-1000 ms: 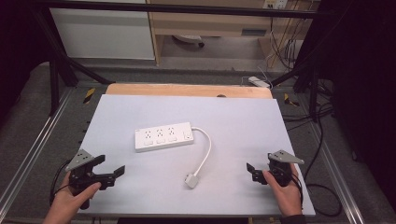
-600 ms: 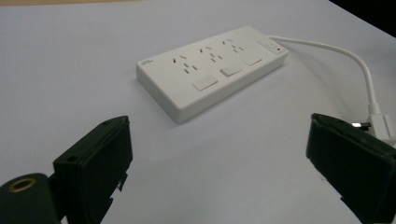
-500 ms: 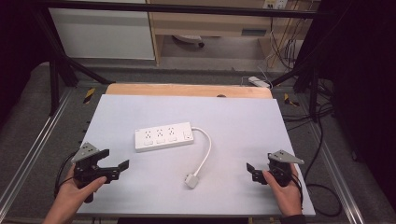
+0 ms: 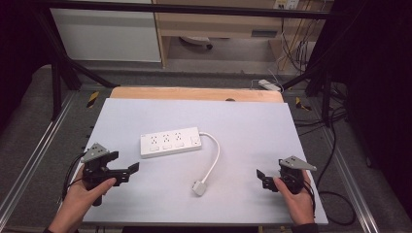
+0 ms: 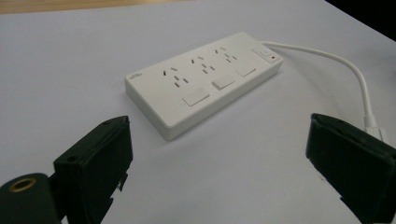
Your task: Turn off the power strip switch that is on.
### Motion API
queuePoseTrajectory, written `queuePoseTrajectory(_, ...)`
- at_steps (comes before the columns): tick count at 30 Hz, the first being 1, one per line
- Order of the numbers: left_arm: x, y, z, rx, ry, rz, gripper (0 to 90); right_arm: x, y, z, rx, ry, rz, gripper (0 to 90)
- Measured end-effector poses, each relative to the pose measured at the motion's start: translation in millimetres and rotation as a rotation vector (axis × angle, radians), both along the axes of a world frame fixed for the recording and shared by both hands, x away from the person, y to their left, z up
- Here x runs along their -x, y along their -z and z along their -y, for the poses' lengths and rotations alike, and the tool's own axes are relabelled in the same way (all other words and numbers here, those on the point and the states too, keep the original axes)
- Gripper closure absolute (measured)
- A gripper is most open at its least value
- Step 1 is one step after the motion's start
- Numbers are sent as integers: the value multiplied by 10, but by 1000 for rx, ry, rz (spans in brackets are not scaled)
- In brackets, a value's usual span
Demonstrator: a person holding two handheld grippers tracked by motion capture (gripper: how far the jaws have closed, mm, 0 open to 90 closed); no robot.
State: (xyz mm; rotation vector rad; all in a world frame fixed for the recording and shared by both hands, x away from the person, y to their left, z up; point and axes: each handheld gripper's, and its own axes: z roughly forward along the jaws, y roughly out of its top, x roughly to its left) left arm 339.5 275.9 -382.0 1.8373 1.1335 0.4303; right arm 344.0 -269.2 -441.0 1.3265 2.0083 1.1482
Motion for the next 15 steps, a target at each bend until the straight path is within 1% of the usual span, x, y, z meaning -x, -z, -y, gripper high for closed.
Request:
queuePoseTrajectory(2,-12,0,19,-6,1,1,74,1,-2,-1,-2,-1,0,35)
queuePoseTrajectory(8,-50,-29,81,-2,11,5,83,-4,-1,-3,-1,-3,1,35)
queuePoseTrajectory(15,-107,-69,182,-10,26,9,83,-4,-5,2,-6,-4,3,35)
